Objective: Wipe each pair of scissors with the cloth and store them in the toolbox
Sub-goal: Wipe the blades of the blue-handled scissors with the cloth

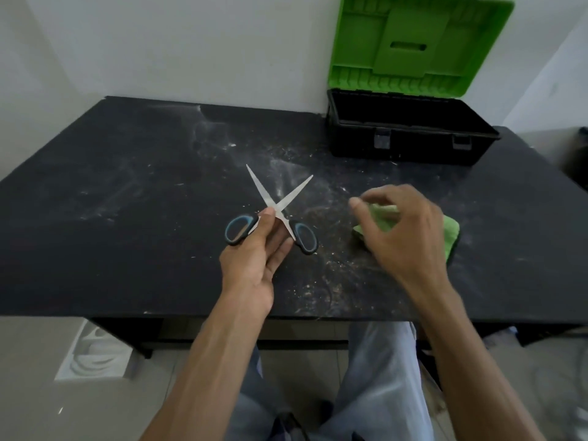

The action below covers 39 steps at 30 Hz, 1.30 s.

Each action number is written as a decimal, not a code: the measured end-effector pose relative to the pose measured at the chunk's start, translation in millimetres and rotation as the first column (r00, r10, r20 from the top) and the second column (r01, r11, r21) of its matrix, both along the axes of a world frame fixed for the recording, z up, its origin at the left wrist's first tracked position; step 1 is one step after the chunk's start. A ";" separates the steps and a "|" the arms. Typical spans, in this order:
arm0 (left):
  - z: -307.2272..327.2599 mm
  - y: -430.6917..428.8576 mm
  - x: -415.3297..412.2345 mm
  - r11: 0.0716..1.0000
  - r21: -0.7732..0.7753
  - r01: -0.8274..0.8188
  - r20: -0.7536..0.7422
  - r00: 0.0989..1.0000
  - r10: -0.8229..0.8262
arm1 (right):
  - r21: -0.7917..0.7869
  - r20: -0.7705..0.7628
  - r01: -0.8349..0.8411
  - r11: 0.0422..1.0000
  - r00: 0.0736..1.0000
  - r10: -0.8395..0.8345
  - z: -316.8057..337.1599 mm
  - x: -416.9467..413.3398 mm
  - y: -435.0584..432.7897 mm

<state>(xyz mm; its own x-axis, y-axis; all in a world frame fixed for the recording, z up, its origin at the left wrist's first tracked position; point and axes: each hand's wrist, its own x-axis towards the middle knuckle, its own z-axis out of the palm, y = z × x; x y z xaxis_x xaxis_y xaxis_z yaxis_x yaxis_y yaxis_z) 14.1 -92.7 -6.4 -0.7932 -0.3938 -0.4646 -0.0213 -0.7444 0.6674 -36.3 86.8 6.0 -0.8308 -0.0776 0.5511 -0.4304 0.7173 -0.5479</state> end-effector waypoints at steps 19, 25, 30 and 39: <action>18.2 15.8 -14.2 0.996 -0.022 0.081 -0.027 0.996 -0.082 | 0.169 0.122 0.082 0.982 0.987 -0.103 21.0 -40.6 63.9; 31.9 8.8 -12.2 0.994 -0.079 0.072 -0.088 0.993 -0.079 | -0.285 0.626 0.151 0.946 0.777 0.064 55.0 -60.5 66.0; 41.2 8.1 -7.8 0.982 -0.178 0.064 -0.108 0.991 -0.084 | -0.296 0.731 -0.045 0.954 0.632 0.257 68.5 -53.9 54.2; 40.3 1.3 -1.5 0.927 -0.371 0.060 -0.103 0.989 -0.106 | -0.311 0.567 -0.138 0.940 0.767 0.300 69.4 -56.0 41.4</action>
<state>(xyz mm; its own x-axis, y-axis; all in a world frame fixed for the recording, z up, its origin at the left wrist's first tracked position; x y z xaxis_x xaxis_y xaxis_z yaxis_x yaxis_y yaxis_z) 12.6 -91.4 33.8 -0.8709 -0.4485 -0.2007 0.0242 -0.4471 0.8941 -92.3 128.2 75.4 -0.9719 -0.2339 -0.0261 -0.0862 0.4573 -0.8851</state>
